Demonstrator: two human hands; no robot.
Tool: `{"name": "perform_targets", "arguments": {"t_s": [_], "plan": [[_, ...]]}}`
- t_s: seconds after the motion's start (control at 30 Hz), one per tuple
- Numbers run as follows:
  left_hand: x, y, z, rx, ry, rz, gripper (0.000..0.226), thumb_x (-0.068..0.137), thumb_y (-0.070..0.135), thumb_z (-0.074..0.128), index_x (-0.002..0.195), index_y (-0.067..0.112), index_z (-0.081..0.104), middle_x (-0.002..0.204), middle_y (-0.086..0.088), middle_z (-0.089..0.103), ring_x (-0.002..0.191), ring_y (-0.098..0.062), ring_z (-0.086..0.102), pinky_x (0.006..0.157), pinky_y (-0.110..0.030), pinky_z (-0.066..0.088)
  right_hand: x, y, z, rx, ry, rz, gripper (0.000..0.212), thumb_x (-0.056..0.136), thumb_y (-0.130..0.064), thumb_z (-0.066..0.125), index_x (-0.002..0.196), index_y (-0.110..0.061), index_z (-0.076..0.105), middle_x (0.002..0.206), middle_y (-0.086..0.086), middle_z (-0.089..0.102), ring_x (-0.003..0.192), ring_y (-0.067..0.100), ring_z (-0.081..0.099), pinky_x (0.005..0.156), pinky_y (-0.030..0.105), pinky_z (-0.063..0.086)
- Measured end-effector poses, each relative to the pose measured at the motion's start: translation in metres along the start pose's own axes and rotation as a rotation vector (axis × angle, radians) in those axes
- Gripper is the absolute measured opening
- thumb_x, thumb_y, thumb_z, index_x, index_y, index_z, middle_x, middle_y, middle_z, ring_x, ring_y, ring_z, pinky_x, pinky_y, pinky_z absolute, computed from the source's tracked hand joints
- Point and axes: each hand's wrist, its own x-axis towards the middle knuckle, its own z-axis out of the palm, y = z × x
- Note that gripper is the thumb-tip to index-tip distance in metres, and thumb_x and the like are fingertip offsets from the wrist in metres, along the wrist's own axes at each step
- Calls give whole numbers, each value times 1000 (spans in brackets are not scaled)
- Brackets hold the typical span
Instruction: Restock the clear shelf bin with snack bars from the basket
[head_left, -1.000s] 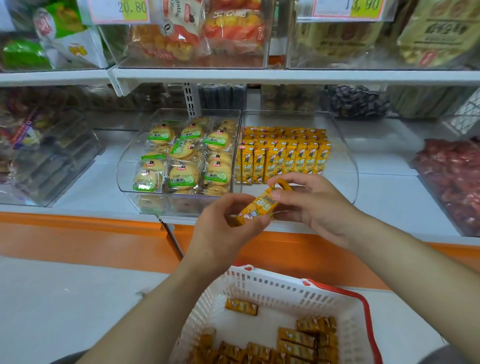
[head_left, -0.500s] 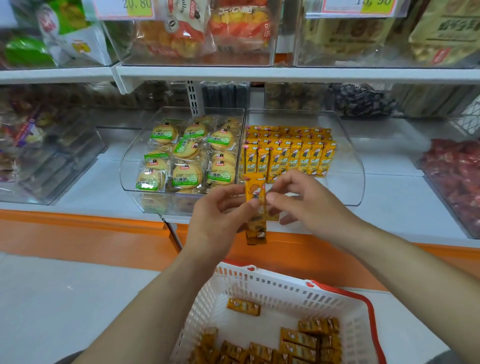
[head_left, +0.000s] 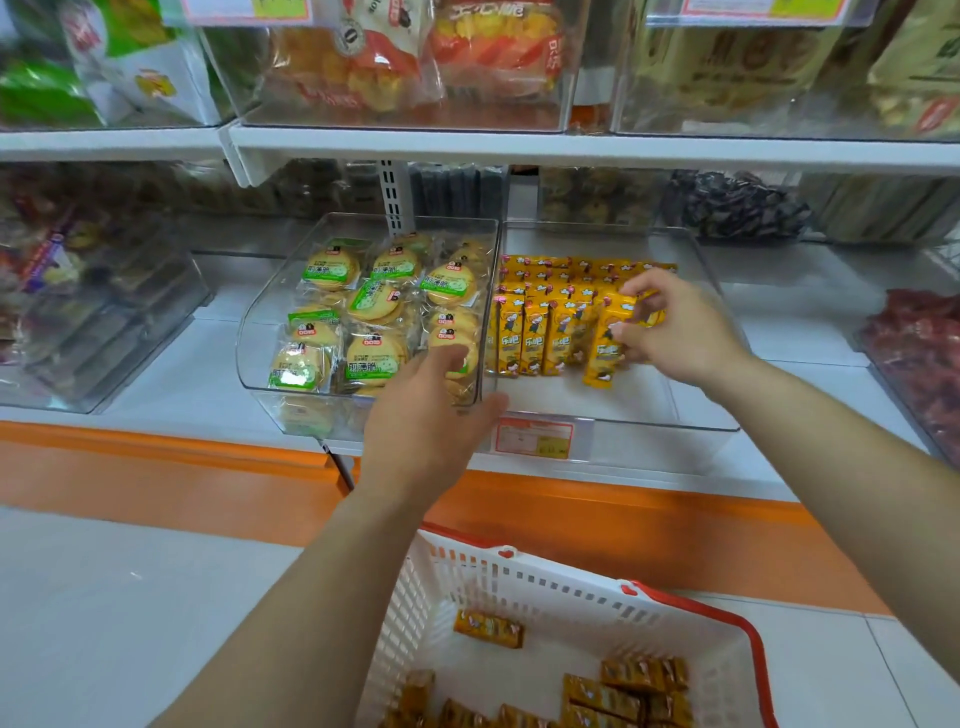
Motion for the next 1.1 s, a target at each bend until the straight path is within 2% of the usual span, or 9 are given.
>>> {"name": "perform_targets", "arguments": {"t_s": [0.13,0.27,0.43,0.53,0.7,0.77,0.87,1.0,1.1], "plan": [[6,-12,21,253,-49,43,51,86,62,65,123,28,66,116,8,72,110,-19,63,107,-40,41,37,28,22,-37,-1,95,36,84,-7,77,114,-16,59,86,8,64,72,32,68,79,53,59],[9,-14,30,247,32,58,46,85,63,67,111,25,67,100,11,71,96,-16,65,102,-37,32,58,37,48,-205,8,19,40,86,-13,76,120,-16,56,96,7,68,89,30,67,82,40,55],[7,-12,28,277,-2,47,47,88,63,64,117,25,65,106,9,71,102,-18,64,104,-37,31,61,43,51,-279,79,0,33,84,-18,76,104,-19,49,91,5,68,86,26,64,71,32,47],[6,-8,24,269,-23,40,48,88,62,66,120,26,65,111,8,72,106,-19,64,105,-38,34,56,39,47,-305,75,26,36,84,-17,74,112,-14,53,96,8,67,91,28,64,77,38,52],[4,1,9,148,-80,-6,58,88,51,72,137,22,57,124,3,69,116,-23,63,97,-39,50,37,18,28,-374,59,55,47,81,-24,74,120,-12,51,108,11,64,102,30,60,75,35,45],[-1,5,0,112,-49,-12,62,90,46,72,144,22,52,132,4,65,122,-21,60,95,-38,51,19,4,17,-424,45,4,47,82,-28,74,122,-14,53,114,9,61,106,27,57,78,35,44],[-18,10,-11,91,7,96,46,91,39,71,133,22,61,121,7,66,112,-16,61,88,-38,54,-21,-20,3,-448,21,-125,36,83,-30,73,115,-20,59,112,1,61,104,21,56,80,35,46],[-58,1,-12,55,-213,163,8,92,36,69,98,33,64,92,17,66,87,-7,63,74,-30,54,-92,-40,2,-327,-125,-250,17,81,-31,74,93,-30,62,90,-14,63,80,6,59,70,30,50],[-80,-26,3,243,-504,90,17,92,40,69,104,29,66,95,14,69,90,-15,66,77,-33,55,-140,-22,30,-341,-340,-216,13,77,-32,72,87,-29,64,78,-16,64,74,4,61,69,29,52]]}}
